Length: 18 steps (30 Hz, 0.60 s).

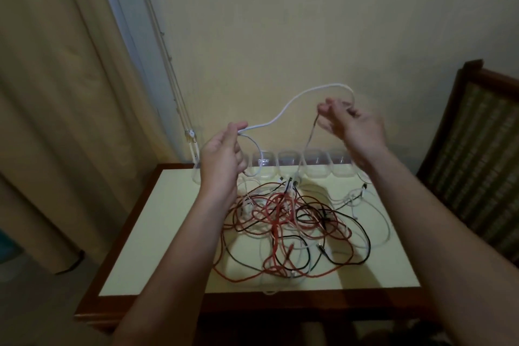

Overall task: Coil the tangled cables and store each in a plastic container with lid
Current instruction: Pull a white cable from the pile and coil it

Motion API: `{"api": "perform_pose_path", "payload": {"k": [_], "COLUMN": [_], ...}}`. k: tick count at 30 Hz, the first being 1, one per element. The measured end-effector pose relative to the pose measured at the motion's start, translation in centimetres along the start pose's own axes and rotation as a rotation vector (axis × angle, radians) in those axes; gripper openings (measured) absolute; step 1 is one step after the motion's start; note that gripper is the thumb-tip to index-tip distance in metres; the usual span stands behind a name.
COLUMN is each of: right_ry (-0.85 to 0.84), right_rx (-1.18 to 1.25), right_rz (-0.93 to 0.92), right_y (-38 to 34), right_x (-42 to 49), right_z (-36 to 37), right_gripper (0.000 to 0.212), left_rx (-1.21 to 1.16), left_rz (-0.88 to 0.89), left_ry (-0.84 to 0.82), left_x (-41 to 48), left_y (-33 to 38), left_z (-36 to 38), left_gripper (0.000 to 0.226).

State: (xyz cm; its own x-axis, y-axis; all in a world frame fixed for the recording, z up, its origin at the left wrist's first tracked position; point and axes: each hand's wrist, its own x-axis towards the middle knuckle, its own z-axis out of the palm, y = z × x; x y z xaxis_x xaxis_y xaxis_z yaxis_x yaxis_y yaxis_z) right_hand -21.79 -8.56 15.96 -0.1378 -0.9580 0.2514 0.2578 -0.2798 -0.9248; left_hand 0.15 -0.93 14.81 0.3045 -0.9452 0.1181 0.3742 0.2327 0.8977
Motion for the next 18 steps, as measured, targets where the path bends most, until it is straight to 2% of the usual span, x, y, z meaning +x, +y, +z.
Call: {"api": "perform_pose_path", "payload": {"k": [3, 5, 7, 9, 11, 13, 16, 18], "right_ry": [0.006, 0.060, 0.039, -0.050, -0.136, -0.231, -0.391, -0.402], "right_rx": [-0.277, -0.652, -1.014, -1.188, -1.260, -1.339, -1.586, -1.636], "right_rz": [-0.174, -0.249, -0.278, -0.256, -0.219, -0.150, 0.002, 0.156], "right_y": [-1.7, -1.3, 0.3, 2.5, 5.0, 7.5, 11.3, 13.1], "right_x": [0.1, -0.4, -1.4, -2.7, -4.1, -5.6, -7.9, -9.1], "right_z": [-0.8, -1.9, -3.4, -5.0, -6.5, -7.8, -9.6, -10.8], "right_gripper": [0.006, 0.010, 0.021, 0.024, 0.025, 0.026, 0.023, 0.024], "left_rx": [-0.045, -0.118, -0.203, -0.284, -0.348, -0.370, -0.368, -0.373], "left_rz": [0.009, 0.008, 0.017, 0.023, 0.007, -0.014, -0.037, -0.063], "left_ry": [0.002, 0.021, 0.113, 0.252, 0.332, 0.344, 0.368, 0.385], "left_x": [0.1, 0.2, 0.7, 1.5, 2.2, 2.6, 2.7, 2.7], "left_y": [0.8, 1.0, 1.2, 1.4, 1.6, 1.5, 1.4, 1.4], "left_z": [-0.2, -0.6, -1.6, -3.1, -4.6, -5.7, -7.0, -7.8], "left_gripper": [0.024, 0.024, 0.021, 0.019, 0.019, 0.020, 0.022, 0.024]}}
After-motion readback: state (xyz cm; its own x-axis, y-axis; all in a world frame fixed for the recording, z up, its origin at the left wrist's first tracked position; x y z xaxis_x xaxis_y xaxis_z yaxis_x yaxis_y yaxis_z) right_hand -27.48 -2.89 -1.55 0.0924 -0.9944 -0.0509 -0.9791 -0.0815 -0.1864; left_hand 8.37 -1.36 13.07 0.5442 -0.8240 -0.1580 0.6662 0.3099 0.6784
